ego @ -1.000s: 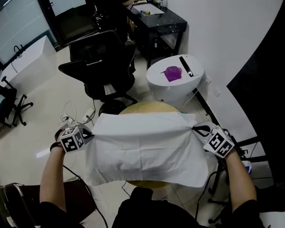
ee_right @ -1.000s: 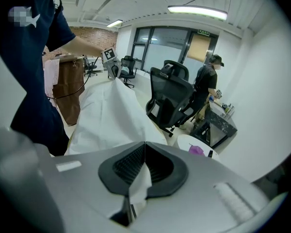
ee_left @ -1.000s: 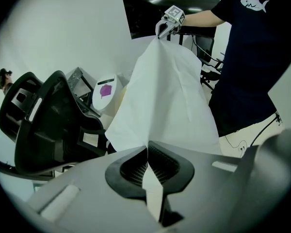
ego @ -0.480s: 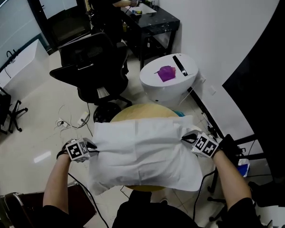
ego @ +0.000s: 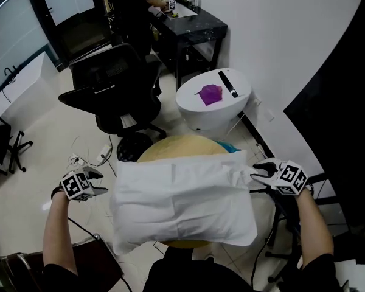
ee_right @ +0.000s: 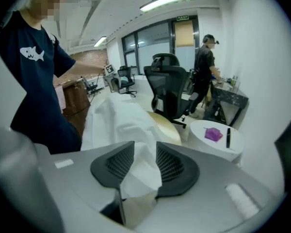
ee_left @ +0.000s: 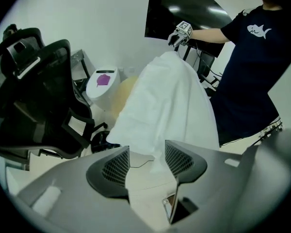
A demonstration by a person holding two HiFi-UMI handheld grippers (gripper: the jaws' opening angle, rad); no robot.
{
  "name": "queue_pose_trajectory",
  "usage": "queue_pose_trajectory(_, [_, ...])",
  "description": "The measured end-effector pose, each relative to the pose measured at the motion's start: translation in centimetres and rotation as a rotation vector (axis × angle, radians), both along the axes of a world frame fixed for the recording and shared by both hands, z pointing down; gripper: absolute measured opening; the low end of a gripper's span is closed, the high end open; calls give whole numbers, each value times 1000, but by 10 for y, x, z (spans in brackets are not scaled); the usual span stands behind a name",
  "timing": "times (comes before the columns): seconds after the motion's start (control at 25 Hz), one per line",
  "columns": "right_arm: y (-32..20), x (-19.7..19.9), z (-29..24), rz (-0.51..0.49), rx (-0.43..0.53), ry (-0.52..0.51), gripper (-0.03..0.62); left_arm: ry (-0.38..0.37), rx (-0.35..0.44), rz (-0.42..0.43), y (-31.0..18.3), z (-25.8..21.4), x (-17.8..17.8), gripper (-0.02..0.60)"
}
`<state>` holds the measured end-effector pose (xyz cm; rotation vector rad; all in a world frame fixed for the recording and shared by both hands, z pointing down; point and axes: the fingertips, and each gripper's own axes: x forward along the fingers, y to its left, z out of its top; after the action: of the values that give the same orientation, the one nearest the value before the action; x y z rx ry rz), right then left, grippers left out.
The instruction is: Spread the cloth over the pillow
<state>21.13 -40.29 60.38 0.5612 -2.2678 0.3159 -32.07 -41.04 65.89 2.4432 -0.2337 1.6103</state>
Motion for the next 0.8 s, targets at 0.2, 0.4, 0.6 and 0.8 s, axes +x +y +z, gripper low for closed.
queue_pose_trajectory(0.2, [-37, 39, 29, 85, -31, 171, 150, -68, 65, -9, -48, 6, 1, 196])
queue_pose_trajectory(0.4, [-39, 40, 78, 148, -254, 134, 152, -31, -25, 21, -66, 26, 32, 198])
queue_pose_trajectory(0.6, [-33, 41, 110, 192, -399, 127, 164, -34, -122, 75, -62, 43, 50, 216])
queue_pose_trajectory(0.8, [-24, 35, 127, 147, -439, 169, 97, -31, -156, 144, -55, 59, 65, 180])
